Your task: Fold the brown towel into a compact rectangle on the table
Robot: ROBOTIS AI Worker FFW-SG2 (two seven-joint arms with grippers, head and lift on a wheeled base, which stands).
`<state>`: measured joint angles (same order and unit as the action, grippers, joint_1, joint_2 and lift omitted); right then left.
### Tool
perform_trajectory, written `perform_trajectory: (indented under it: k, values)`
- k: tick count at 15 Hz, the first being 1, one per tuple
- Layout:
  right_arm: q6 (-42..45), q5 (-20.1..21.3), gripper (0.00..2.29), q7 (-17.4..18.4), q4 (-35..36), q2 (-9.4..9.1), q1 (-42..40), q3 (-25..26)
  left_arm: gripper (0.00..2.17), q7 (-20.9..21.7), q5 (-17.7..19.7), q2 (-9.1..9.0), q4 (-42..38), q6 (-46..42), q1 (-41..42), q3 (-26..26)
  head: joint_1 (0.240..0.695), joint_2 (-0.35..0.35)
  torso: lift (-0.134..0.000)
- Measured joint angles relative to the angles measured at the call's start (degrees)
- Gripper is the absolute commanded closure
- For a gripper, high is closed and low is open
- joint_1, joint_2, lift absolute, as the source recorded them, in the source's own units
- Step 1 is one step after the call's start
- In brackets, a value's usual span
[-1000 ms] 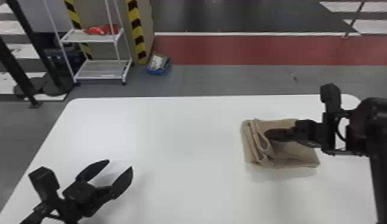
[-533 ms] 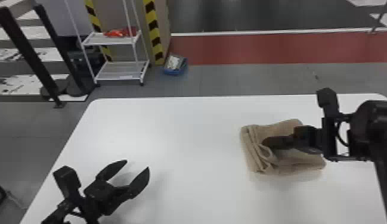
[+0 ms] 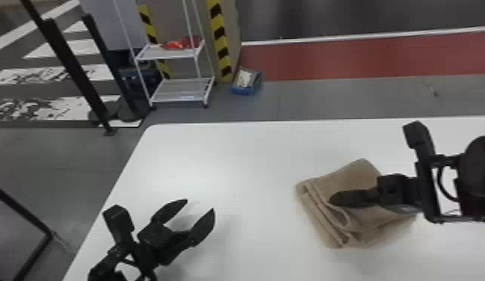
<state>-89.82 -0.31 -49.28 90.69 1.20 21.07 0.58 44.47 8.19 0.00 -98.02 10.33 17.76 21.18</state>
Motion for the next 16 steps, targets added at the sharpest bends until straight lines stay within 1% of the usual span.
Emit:
perform_trajectory:
  k: [3,4,6,9,12,16]
  values:
    - [-0.1,1.1,2.26,-5.0,4.2,0.22,-2.0,-0.6,0.07,-0.1,0.0,0.00,-0.1,0.0,0.0,0.0,0.695,0.249,-0.124]
    - [-0.1,2.3,2.26,-7.3,5.9,0.48,-2.7,-0.7,0.07,-0.1,0.0,0.00,-0.1,0.0,-0.1,0.0,0.695,0.249,-0.124]
    - [-0.1,3.7,2.26,-9.9,8.5,0.70,-4.4,-0.6,0.07,-0.3,-0.1,0.00,0.0,0.0,-0.2,-0.3,0.695,0.248,-0.124]
    - [-0.1,4.3,2.26,-10.2,10.0,0.89,-5.5,-1.8,0.07,-0.2,-0.2,0.00,0.0,0.2,-0.3,-0.8,0.695,0.245,-0.124]
    - [-0.1,5.6,2.26,-10.3,10.1,1.00,-6.2,-4.0,0.07,0.0,-0.1,0.00,0.0,0.1,-0.1,-0.3,0.695,0.263,-0.124]
    - [-0.1,6.7,2.26,-13.1,10.9,1.65,-8.3,-5.7,0.07,0.0,0.2,0.00,0.0,0.0,0.1,-0.1,0.695,0.279,-0.124]
